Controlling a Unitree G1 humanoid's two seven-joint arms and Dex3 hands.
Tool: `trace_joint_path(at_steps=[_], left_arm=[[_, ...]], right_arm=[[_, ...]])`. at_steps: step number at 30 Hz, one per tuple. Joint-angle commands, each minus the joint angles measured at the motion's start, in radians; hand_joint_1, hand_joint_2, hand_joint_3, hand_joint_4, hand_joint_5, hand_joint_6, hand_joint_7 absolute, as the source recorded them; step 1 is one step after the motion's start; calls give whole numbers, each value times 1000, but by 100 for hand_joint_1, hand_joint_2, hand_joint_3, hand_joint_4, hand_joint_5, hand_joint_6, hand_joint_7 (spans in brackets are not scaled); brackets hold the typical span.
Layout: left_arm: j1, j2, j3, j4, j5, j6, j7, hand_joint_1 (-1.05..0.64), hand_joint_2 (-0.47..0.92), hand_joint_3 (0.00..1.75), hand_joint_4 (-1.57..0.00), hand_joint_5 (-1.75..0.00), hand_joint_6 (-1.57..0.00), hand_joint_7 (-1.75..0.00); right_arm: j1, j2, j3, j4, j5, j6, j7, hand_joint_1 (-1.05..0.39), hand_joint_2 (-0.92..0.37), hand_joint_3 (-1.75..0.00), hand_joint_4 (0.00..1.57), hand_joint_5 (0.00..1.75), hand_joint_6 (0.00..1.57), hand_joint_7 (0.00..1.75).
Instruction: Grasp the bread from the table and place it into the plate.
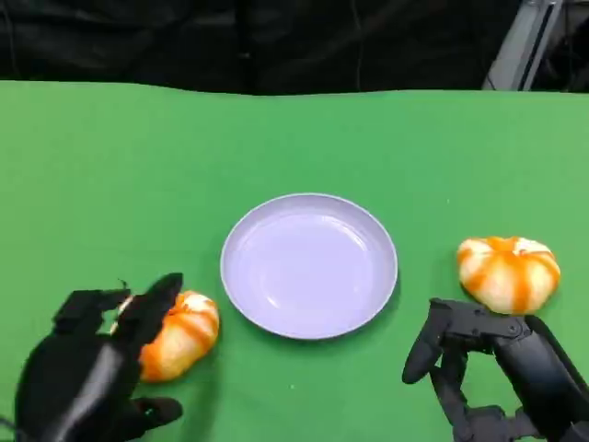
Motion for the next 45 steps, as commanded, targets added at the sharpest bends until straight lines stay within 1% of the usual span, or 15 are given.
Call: trace_joint_path(at_steps=[1,7,11,12,13,15,16,18,19,21,25,28,34,36,45], left_arm=[[-55,25,-52,10,45,100,-71,-56,85,0,-19,-64,-38,-4],[-144,34,-116,128,32,174,-110,-46,86,0,-35,-51,-45,-2],[-225,35,-152,254,21,212,-97,-37,91,1,-60,-36,-59,-3],[-240,39,-155,282,9,205,-78,-33,91,1,-62,-51,-64,-3],[-250,45,-152,314,-13,169,-30,-24,92,4,-62,-99,-83,-8],[-259,58,-150,360,-43,107,67,-17,92,8,-68,-134,-104,-16],[-262,67,-150,383,-52,70,125,-15,89,25,-75,-157,-107,-53],[-265,82,-154,415,-63,16,216,-14,79,49,-81,-170,-84,-127],[-264,89,-155,422,-68,-1,242,-14,76,55,-83,-172,-78,-144],[-261,104,-156,424,-74,-24,275,-19,82,35,-81,-174,-64,-168],[-241,114,-141,386,-108,-66,332,-15,89,16,-81,-175,-71,-149],[-231,121,-126,367,-122,-135,439,-11,53,91,-86,-175,-75,-151],[-236,122,-108,322,-123,-229,558,-16,50,107,-91,-175,-76,-160],[-245,129,-113,304,-117,-261,578,-15,43,125,-91,-175,-77,-161],[-413,96,-170,354,-143,-338,496,-15,24,154,-89,-175,-78,-157]], right_arm=[[-2,-10,-7,-11,8,6,-2,11,-29,-146,86,165,82,132],[-7,-13,-11,0,21,-5,1,11,-29,-145,86,165,82,132],[-7,-14,-10,4,19,-7,-2,11,-28,-146,87,165,82,132],[-4,-15,-9,-1,14,-4,-3,10,-28,-146,87,165,82,132],[-2,-14,-8,-5,11,-2,-3,10,-28,-146,87,165,82,131],[1,-13,-6,-10,9,0,-3,10,-28,-146,87,166,82,131],[0,-14,-7,-7,8,-2,-4,10,-29,-146,86,166,82,131],[-2,-14,-8,-3,8,-8,-6,10,-29,-145,86,165,82,131],[-3,-14,-8,-1,10,-10,-5,11,-29,-145,85,165,82,131],[-3,-15,-8,-5,10,-3,-2,11,-29,-145,86,165,82,131],[-4,-16,-11,-3,16,-4,0,11,-30,-144,85,167,82,132],[-5,-18,-13,-1,19,-6,1,12,-30,-144,85,166,82,131],[-3,-19,-13,5,23,-15,-1,11,-29,-145,87,164,82,131],[0,-18,-13,1,23,-11,-1,11,-30,-144,86,164,82,131],[4,-22,-14,-4,23,-8,3,11,-31,-144,86,165,81,130]])
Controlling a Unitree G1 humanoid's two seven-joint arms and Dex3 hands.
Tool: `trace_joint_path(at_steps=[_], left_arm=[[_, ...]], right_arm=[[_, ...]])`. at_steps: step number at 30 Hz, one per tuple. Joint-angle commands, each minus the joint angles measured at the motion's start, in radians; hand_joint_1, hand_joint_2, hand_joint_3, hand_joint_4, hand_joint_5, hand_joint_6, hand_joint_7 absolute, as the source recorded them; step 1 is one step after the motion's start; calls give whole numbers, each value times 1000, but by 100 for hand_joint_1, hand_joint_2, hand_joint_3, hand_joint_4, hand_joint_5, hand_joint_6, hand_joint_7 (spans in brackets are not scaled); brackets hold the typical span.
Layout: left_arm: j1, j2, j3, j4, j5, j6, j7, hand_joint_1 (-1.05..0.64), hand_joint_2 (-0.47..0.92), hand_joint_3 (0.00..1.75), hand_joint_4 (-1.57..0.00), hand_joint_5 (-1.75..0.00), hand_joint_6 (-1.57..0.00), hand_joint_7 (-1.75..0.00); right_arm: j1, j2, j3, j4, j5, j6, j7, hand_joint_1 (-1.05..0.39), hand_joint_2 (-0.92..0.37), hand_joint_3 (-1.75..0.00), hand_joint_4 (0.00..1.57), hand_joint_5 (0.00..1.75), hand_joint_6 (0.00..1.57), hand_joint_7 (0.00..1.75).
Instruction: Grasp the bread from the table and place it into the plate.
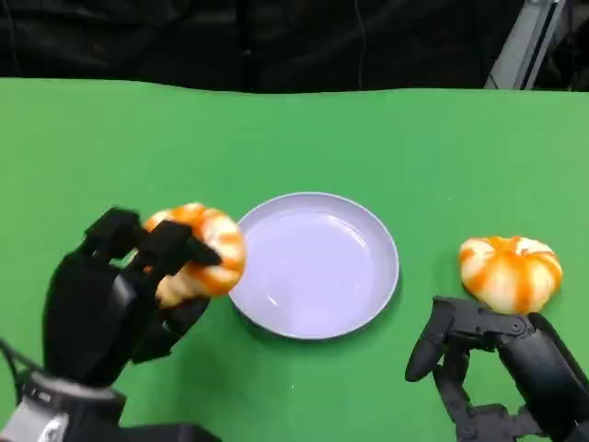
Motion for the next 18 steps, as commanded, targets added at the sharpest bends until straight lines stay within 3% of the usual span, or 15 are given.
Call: trace_joint_path(at_steps=[1,7,18], left_arm=[[-117,-28,-37,57,-27,-4,-78,-15,24,155,-89,-175,-79,-157],[-224,-98,-84,147,-64,4,-158,-13,26,155,-90,-175,-77,-161],[-398,-210,-180,372,-52,60,-214,-11,29,133,-82,-175,-77,-148]], right_arm=[[8,-15,-7,-10,10,2,4,11,-31,-143,86,166,81,130],[10,-15,-9,-13,16,2,8,11,-31,-143,86,166,81,130],[15,-19,-16,-17,26,6,18,11,-31,-144,85,165,81,131]])
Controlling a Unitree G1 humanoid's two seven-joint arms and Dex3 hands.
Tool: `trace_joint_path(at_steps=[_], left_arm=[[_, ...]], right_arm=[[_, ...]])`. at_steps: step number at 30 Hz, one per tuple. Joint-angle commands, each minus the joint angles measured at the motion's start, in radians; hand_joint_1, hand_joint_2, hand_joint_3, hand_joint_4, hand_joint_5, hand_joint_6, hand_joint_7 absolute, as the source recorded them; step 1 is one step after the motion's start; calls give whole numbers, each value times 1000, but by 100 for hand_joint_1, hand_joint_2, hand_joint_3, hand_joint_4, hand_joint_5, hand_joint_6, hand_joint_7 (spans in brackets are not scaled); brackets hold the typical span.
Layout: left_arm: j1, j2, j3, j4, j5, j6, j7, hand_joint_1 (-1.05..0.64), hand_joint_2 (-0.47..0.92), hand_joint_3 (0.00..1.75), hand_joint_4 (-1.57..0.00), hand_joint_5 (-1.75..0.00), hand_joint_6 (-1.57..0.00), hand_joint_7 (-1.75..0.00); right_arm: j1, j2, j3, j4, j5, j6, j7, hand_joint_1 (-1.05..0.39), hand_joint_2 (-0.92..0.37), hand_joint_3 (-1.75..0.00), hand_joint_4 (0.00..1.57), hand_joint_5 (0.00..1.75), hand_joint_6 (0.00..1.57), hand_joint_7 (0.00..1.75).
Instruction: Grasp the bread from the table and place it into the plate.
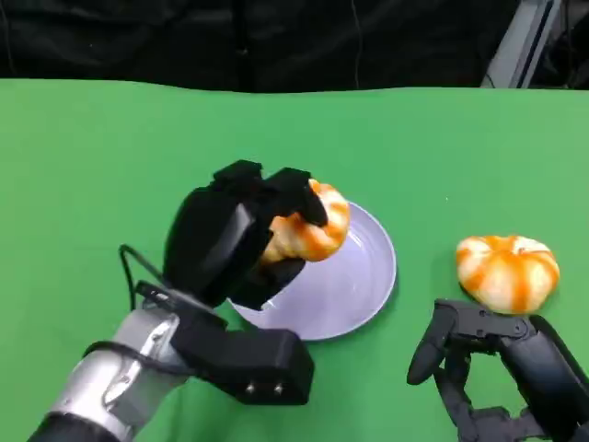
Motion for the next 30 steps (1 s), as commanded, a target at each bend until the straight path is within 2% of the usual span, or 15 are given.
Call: trace_joint_path(at_steps=[1,2,3,4,5,6,7,8,9,10,12,14,23,28,30], left_arm=[[-60,-24,-19,75,-4,34,-13,-12,32,127,-79,-174,-76,-143],[-58,-28,-25,63,-4,72,-53,-13,37,118,-74,-168,-74,-135],[-53,-28,-31,46,-1,105,-90,-18,54,90,-54,-129,-57,-100],[-50,-27,-37,32,2,130,-116,-21,64,71,-43,-107,-50,-77],[-47,-26,-41,20,3,147,-132,-23,73,55,-37,-92,-48,-58],[-45,-25,-43,12,2,156,-139,-23,76,49,-35,-87,-47,-52],[-37,-19,-61,-21,26,222,-209,-23,78,46,-34,-84,-47,-48],[-28,-13,-76,-53,47,286,-275,-45,85,38,-17,-50,-26,-34],[-19,-9,-86,-85,60,339,-333,-63,89,33,-7,-21,-11,-22],[-11,-6,-92,-110,67,376,-371,-71,91,32,-4,-11,-6,-18],[4,3,-95,-157,60,426,-440,-81,92,35,-1,-2,-1,-6],[18,16,-90,-200,41,458,-505,-85,92,37,0,-1,0,-2],[110,70,-42,-362,-40,474,-594,-93,92,41,0,0,0,0],[210,112,54,-497,-167,386,-582,-87,92,40,0,0,-2,-1],[265,104,107,-515,-242,315,-537,-71,92,31,-6,-4,-7,-4]], right_arm=[[8,-15,-11,-14,13,1,4,11,-31,-144,85,164,81,130],[9,-14,-11,-15,14,4,5,11,-31,-144,85,164,81,130],[10,-13,-11,-17,14,8,6,10,-32,-144,85,164,81,130],[10,-13,-11,-19,15,10,7,10,-32,-144,85,164,81,130],[10,-12,-11,-20,15,12,7,10,-32,-143,85,164,81,130],[11,-12,-11,-20,15,12,8,10,-32,-143,84,164,81,130],[10,-13,-13,-19,16,9,9,10,-32,-143,84,164,81,130],[10,-15,-14,-16,19,3,10,11,-32,-143,85,165,81,130],[10,-16,-16,-14,19,-1,11,11,-32,-143,84,166,81,131],[10,-17,-16,-13,19,-3,11,11,-32,-143,84,166,81,131],[13,-18,-17,-16,17,-2,11,11,-32,-143,84,167,81,131],[15,-17,-17,-20,16,2,12,10,-32,-143,85,167,81,132],[14,-14,-16,-12,28,-2,15,12,-33,-144,85,168,81,133],[15,-13,-13,-22,12,10,12,11,-32,-143,84,168,80,133],[16,-11,-12,-24,14,11,12,11,-32,-143,84,167,80,133]])
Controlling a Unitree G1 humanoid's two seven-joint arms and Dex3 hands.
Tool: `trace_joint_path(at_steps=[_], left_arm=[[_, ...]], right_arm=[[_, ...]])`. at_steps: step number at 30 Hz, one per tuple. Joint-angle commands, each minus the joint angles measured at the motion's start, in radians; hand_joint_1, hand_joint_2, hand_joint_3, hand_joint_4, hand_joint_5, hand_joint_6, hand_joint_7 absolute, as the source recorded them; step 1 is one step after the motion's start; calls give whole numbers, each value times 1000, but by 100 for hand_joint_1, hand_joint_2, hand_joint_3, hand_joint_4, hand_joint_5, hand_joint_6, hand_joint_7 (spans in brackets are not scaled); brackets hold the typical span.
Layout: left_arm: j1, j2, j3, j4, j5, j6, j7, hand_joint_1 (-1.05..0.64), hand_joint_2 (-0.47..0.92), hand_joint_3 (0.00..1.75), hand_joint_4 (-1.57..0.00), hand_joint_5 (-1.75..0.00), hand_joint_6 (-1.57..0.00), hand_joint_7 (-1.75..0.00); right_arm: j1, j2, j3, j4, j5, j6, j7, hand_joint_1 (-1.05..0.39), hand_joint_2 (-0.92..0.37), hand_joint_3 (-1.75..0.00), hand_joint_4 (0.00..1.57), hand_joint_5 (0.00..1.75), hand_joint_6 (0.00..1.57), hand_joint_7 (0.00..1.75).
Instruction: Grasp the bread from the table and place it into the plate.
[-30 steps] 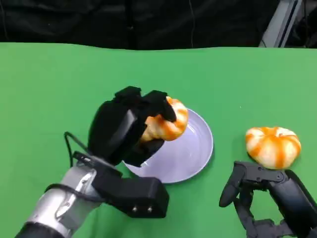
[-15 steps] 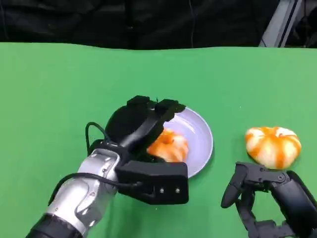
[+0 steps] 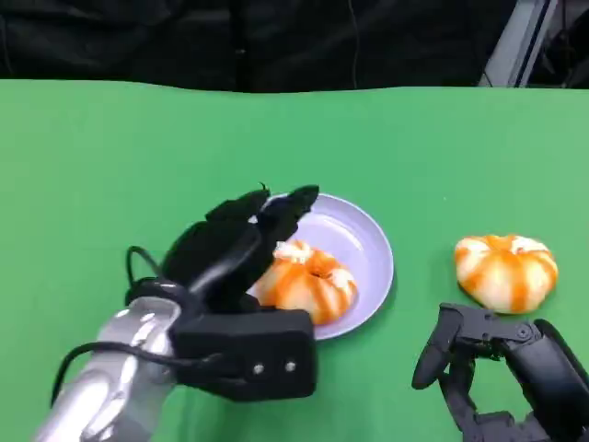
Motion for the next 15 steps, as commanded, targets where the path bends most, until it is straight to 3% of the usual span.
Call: trace_joint_path(at_steps=[1,3,6,7,11,15], left_arm=[[113,11,109,-54,-133,-134,83,-65,92,28,-9,-6,-9,-5],[165,15,145,-61,-163,-202,125,-47,92,23,-24,-16,-19,-9],[225,11,187,-66,-203,-270,160,-36,92,19,-12,-73,-34,-9],[254,10,205,-70,-222,-293,170,-33,92,19,-17,-82,-41,-12],[346,13,257,-76,-271,-376,187,-19,92,19,-32,-96,-58,-19],[465,-13,313,-109,-344,-436,202,-7,91,22,-64,-106,-87,-30]], right_arm=[[2,-8,-3,-20,1,10,-3,11,-32,-143,84,167,80,132],[5,-6,-1,-25,3,15,-2,12,-32,-143,85,167,80,132],[9,-4,2,-32,4,21,-2,12,-32,-143,85,167,80,132],[10,-3,2,-30,4,20,-3,12,-32,-143,84,167,80,132],[8,-6,1,-21,10,13,-1,12,-30,-146,84,167,81,134],[6,-5,1,-11,11,7,-4,13,-30,-147,84,168,80,135]])
